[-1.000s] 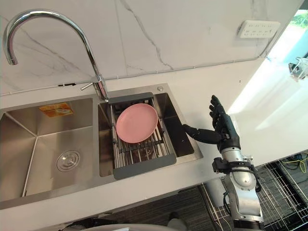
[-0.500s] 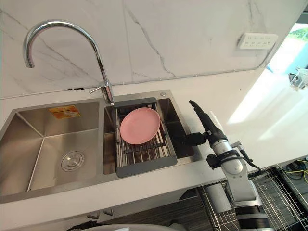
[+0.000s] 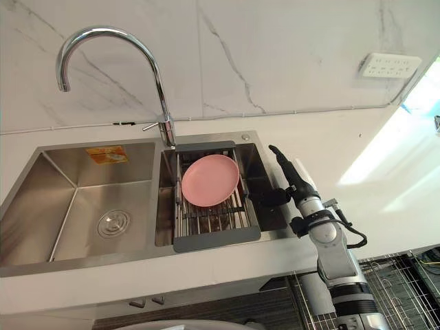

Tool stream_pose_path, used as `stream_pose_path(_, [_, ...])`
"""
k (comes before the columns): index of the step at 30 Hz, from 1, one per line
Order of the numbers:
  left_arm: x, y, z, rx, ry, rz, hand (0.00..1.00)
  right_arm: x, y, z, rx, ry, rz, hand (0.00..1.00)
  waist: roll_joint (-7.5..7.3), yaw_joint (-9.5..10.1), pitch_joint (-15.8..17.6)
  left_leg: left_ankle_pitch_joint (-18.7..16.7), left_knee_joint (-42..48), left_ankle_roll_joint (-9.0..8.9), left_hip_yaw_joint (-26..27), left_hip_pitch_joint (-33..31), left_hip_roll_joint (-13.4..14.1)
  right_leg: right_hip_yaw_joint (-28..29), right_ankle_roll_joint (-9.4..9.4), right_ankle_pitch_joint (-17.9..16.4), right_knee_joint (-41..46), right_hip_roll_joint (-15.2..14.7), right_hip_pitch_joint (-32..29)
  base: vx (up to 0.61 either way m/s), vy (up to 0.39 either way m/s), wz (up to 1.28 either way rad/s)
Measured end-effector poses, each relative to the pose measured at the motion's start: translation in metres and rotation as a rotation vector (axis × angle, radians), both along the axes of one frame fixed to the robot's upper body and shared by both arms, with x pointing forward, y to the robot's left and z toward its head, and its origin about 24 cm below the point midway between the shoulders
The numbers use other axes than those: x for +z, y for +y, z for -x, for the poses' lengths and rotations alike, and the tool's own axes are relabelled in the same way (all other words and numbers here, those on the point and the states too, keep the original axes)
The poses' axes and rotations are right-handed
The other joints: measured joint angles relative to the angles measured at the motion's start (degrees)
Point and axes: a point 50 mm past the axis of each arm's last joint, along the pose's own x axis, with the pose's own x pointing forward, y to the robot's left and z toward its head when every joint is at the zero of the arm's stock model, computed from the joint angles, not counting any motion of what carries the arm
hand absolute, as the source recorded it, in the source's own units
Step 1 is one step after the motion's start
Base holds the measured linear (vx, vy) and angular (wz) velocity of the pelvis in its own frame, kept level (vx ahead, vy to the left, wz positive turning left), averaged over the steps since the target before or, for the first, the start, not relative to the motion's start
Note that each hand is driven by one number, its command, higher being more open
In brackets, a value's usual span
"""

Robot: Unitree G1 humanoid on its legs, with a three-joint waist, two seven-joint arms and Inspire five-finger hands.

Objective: Walk over to the sink, pick up the cup, carry it to the dishwasher, place the cup inside the dishwasher, then close the dishwasher door

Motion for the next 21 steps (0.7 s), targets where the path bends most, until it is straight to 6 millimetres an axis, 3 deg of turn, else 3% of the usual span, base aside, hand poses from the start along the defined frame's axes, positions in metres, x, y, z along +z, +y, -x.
stream_pose_path(10, [0.000,0.000,0.006,0.164,0.026,0.018,1.00,-0.006,0.022,-0.010,0.088,0.028,0.067,1.00,-0.21,0.24,0.08,0.61,-0.06,0.26,-1.79,-0.39,-0.10,-1.83,-0.01,0.00,-0.32,0.00,0.72,-0.03,-0.015,0.09])
stream_pose_path(21, [0.000,0.001,0.007,0.185,0.020,0.020,1.00,-0.013,0.019,-0.012,0.064,0.039,0.126,1.00,-0.58,1.38,0.26,0.76,-0.06,0.12,-2.90,-0.47,-0.13,-3.05,-0.02,0.01,-0.82,-0.01,1.57,-0.02,-0.006,0.06])
